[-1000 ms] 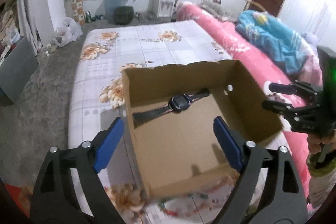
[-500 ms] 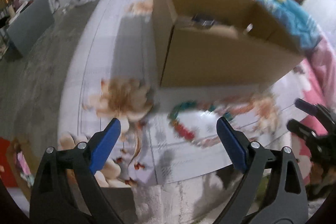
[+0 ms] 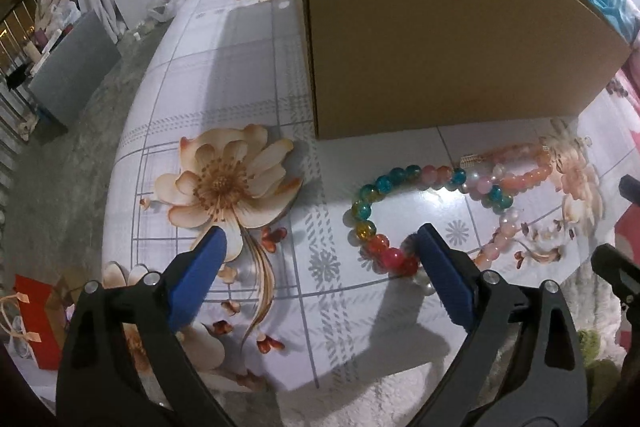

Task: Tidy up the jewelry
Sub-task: 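Move both tools back toward the multicoloured bead bracelet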

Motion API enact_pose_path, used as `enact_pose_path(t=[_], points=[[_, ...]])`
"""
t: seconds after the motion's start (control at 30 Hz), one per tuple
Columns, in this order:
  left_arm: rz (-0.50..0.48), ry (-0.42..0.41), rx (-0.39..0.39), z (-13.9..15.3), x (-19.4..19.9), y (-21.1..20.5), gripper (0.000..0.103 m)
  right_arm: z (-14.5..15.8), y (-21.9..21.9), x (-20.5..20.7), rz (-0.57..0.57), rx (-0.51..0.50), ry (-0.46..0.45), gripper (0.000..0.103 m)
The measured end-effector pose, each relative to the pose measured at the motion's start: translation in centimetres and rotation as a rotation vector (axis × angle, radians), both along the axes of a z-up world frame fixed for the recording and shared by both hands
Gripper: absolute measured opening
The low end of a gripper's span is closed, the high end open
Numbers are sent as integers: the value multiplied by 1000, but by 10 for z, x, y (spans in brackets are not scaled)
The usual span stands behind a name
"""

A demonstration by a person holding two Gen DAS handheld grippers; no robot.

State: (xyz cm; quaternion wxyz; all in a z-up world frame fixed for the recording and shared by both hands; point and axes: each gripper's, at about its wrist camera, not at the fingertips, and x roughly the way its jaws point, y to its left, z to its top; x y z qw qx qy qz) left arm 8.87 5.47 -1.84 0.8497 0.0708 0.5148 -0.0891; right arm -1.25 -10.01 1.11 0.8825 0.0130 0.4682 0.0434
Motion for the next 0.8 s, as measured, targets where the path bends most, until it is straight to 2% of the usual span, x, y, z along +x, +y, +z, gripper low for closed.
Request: enact_pose_path(t=[0.37, 0.6, 0.8], points=[[8, -7, -10, -3, -4, 4, 96, 10, -8, 2, -85, -87, -77, 96], [7, 5, -17, -3, -5, 8, 96, 28, -12, -3, -128, -142, -186, 96], [-7, -9, -22, -4, -5, 10, 96, 42, -13, -11, -88, -91, -295, 96]])
